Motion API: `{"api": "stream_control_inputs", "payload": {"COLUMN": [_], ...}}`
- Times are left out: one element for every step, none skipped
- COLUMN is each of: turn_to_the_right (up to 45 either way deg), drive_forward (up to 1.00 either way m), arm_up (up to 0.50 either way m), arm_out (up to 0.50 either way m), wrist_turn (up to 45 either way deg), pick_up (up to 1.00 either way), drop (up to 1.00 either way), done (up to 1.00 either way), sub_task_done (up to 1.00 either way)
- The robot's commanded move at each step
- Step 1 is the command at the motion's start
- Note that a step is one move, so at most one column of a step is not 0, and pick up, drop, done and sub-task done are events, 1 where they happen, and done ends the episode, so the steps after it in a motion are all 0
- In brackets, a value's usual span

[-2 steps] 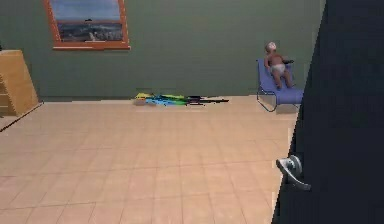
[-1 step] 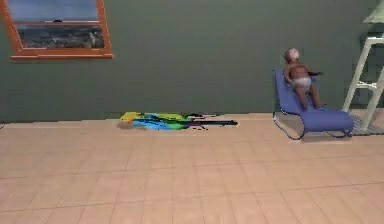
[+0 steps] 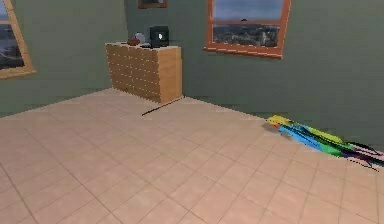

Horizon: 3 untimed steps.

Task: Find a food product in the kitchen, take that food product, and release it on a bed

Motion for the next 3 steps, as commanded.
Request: {"api": "stream_control_inputs", "payload": {"turn_to_the_right": [-12.0, 0.0, 45.0], "drive_forward": [0.0, 0.3, 0.0], "arm_up": [0.0, 0.0, 0.0], "arm_out": [0.0, 0.0, 0.0], "wrist_turn": [0.0, 0.0, 0.0], "pick_up": [0.0, 0.0, 0.0], "drop": [0.0, 0.0, 0.0], "done": [0.0, 0.0, 0.0], "sub_task_done": [0.0, 0.0, 0.0]}}
